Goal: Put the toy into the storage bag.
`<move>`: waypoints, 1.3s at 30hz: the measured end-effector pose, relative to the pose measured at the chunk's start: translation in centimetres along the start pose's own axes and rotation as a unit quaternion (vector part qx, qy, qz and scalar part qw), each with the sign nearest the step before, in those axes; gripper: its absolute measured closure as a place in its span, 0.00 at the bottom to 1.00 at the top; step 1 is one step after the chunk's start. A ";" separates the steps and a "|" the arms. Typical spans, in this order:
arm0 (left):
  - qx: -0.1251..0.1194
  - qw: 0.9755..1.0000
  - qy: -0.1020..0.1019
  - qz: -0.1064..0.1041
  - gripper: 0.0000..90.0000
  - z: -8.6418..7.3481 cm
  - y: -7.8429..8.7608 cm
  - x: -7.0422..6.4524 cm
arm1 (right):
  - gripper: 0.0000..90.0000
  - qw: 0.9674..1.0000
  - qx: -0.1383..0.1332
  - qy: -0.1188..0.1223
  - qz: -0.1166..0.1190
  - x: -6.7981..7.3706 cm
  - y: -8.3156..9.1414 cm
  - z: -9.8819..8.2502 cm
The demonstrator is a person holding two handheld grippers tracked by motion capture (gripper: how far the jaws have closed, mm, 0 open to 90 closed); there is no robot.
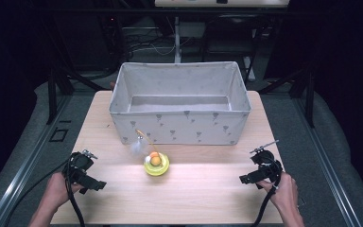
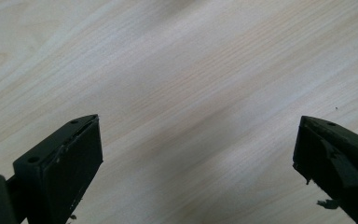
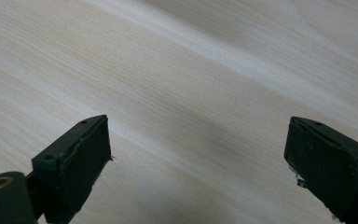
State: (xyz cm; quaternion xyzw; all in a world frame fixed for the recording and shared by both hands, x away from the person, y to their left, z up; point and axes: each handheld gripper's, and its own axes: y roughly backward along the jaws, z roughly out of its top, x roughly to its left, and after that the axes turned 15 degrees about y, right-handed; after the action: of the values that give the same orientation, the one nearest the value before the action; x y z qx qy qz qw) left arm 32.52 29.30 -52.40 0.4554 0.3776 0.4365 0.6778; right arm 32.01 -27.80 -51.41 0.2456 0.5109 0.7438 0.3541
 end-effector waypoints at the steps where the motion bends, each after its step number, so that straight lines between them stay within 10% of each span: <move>1: 0.000 1.000 0.000 0.000 0.02 0.0 0.0 0.0 | 0.08 1.000 -0.004 -0.002 0.001 0.1 -0.1 0.0; 29: -0.026 0.999 -0.031 0.025 0.00 1.1 3.0 -2.3 | 0.08 0.999 -0.028 0.017 -0.001 1.3 0.0 0.4; 39: -0.032 0.997 -0.068 -0.003 0.02 4.0 5.8 -3.7 | 0.08 0.999 -0.030 0.011 0.015 1.2 0.1 0.4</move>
State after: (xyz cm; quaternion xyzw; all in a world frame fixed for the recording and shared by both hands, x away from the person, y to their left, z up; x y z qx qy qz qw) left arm 33.45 25.84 -45.26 0.4608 0.3179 0.4143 0.7176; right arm 31.52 -26.70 -51.13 0.2340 0.4887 0.7667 0.3443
